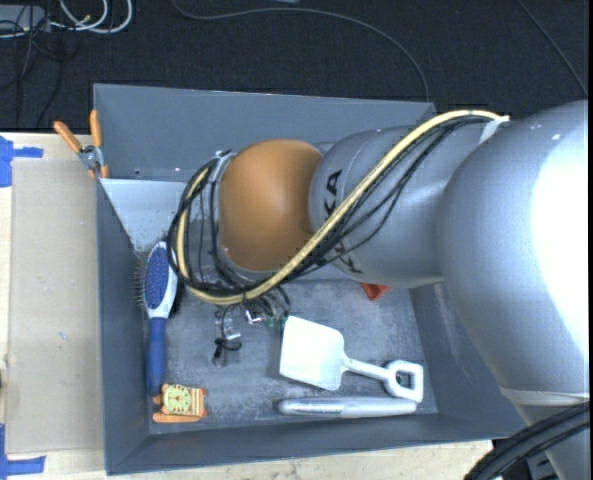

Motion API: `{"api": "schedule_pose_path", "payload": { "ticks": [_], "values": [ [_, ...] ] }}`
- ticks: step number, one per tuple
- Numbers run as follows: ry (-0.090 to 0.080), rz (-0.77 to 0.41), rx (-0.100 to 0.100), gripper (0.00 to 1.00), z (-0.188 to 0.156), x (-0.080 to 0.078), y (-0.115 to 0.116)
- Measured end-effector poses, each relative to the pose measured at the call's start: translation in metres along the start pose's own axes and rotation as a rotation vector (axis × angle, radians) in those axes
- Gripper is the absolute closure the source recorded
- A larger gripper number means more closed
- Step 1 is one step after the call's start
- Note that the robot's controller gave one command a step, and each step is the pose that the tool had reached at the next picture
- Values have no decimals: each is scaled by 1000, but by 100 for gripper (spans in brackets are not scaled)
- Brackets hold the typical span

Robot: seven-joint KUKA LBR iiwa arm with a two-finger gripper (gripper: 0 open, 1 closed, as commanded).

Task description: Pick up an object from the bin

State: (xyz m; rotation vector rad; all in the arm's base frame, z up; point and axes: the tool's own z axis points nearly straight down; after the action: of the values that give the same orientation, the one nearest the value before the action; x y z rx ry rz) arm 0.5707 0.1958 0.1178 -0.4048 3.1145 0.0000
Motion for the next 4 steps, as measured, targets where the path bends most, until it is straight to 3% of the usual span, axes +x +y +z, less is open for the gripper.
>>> {"api": "schedule_pose_path", "payload": {
  "ticks": [1,2,3,4],
  "values": [
    [7,-286,-2,0,-10,10,37],
    [3,-526,-1,0,0,75,56],
    [3,-877,-4,0,38,55,64],
    [-4,-351,11,100,45,75,64]
  ]
}}
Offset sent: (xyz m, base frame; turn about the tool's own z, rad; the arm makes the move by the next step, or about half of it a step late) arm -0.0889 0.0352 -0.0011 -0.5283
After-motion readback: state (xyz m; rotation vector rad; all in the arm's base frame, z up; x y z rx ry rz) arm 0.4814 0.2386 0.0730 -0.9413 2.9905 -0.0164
